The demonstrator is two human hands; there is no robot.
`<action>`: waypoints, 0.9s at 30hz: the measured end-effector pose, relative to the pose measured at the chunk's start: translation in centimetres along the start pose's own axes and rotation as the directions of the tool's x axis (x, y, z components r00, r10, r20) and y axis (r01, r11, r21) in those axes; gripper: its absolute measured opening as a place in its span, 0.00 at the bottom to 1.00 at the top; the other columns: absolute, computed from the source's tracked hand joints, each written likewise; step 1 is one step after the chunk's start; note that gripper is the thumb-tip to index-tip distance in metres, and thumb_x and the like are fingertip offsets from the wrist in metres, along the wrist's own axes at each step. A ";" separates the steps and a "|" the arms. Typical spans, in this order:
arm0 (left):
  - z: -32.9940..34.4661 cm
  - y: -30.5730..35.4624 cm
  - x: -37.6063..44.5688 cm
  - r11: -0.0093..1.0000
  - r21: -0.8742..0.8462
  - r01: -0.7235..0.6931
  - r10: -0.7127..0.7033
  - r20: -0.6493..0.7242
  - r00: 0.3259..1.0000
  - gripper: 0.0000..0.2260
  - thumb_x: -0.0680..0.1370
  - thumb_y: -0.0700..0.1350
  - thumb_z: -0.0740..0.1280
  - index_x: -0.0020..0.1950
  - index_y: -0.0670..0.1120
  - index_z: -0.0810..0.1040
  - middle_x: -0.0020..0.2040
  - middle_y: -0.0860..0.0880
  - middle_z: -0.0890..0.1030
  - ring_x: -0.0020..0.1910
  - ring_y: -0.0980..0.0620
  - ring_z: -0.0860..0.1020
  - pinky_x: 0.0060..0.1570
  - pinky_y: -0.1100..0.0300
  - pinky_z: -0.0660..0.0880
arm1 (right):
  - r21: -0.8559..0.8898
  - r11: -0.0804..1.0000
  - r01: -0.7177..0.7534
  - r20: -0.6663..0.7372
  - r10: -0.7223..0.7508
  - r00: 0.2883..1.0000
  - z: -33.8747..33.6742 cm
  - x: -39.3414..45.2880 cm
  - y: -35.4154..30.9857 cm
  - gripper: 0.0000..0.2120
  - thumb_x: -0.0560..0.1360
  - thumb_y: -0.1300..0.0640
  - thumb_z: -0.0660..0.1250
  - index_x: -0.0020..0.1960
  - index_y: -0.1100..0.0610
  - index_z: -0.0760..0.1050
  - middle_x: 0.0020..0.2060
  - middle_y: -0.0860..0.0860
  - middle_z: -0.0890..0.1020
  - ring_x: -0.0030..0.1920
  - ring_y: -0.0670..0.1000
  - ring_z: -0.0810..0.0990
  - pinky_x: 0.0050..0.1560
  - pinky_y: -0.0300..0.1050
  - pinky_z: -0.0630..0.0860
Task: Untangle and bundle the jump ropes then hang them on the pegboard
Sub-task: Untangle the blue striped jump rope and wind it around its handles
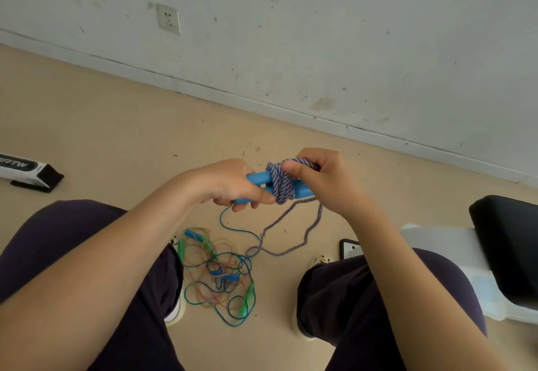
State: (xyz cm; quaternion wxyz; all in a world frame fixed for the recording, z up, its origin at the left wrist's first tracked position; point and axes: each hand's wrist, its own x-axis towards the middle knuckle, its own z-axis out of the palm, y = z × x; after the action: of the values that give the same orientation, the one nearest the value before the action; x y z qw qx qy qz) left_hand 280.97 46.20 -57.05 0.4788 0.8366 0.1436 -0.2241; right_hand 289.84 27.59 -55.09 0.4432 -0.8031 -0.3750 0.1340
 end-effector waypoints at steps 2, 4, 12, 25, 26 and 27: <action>0.1 0.0 -0.1 0.996 0.092 -0.016 0.010 0.064 0.998 0.16 0.73 0.58 0.73 0.38 0.46 0.81 0.23 0.49 0.75 0.21 0.52 0.66 0.26 0.62 0.63 | -0.078 0.997 0.025 -0.030 -0.028 0.999 0.2 0.2 0.3 0.14 0.73 0.52 0.74 0.35 0.61 0.78 0.28 0.56 0.74 0.31 0.47 0.68 0.33 0.47 0.65; 0.1 -0.1 -0.2 0.984 0.173 -0.036 0.019 0.097 0.995 0.16 0.73 0.59 0.73 0.38 0.47 0.81 0.23 0.50 0.76 0.23 0.52 0.67 0.32 0.60 0.66 | -0.151 0.988 0.038 -0.060 -0.048 0.997 0.2 0.4 0.7 0.16 0.68 0.48 0.78 0.34 0.60 0.78 0.27 0.54 0.74 0.29 0.46 0.67 0.31 0.47 0.65; 0.0 -0.4 -0.6 0.975 0.212 -0.070 0.045 0.119 0.992 0.21 0.71 0.65 0.71 0.39 0.47 0.82 0.24 0.50 0.77 0.24 0.53 0.69 0.33 0.61 0.68 | -0.040 0.999 -0.001 0.019 0.002 1.000 0.5 0.7 1.1 0.22 0.65 0.50 0.80 0.43 0.49 0.65 0.33 0.45 0.68 0.31 0.42 0.64 0.33 0.39 0.66; 0.2 -0.5 -0.9 0.977 -0.145 -0.159 0.164 0.021 0.986 0.26 0.66 0.70 0.72 0.34 0.46 0.80 0.23 0.47 0.75 0.21 0.51 0.67 0.23 0.64 0.64 | 0.453 0.852 -0.262 0.230 0.172 0.958 -0.2 0.4 0.8 0.13 0.73 0.49 0.71 0.51 0.57 0.80 0.44 0.53 0.82 0.44 0.50 0.80 0.44 0.44 0.76; 0.1 -0.5 -0.9 0.969 -0.184 -0.163 0.169 0.018 0.985 0.26 0.66 0.70 0.72 0.34 0.46 0.80 0.23 0.47 0.74 0.21 0.51 0.65 0.22 0.64 0.61 | 0.508 0.814 -0.280 0.237 0.180 0.955 -0.4 0.4 0.9 0.13 0.74 0.50 0.71 0.53 0.57 0.80 0.46 0.52 0.83 0.45 0.50 0.81 0.43 0.43 0.77; 0.0 -0.5 -0.9 0.961 -0.219 -0.167 0.174 0.011 0.985 0.25 0.66 0.69 0.71 0.34 0.46 0.80 0.23 0.46 0.73 0.20 0.52 0.63 0.21 0.64 0.60 | 0.549 0.784 -0.289 0.245 0.180 0.953 -0.5 0.4 1.0 0.14 0.75 0.51 0.70 0.56 0.58 0.80 0.48 0.52 0.83 0.46 0.50 0.82 0.43 0.43 0.78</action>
State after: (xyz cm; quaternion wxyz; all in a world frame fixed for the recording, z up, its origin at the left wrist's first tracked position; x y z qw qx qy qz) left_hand 279.97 46.38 -56.95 0.5870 0.7850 0.0876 -0.1775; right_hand 290.86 27.25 -55.52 0.6104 -0.6551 -0.2514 0.3674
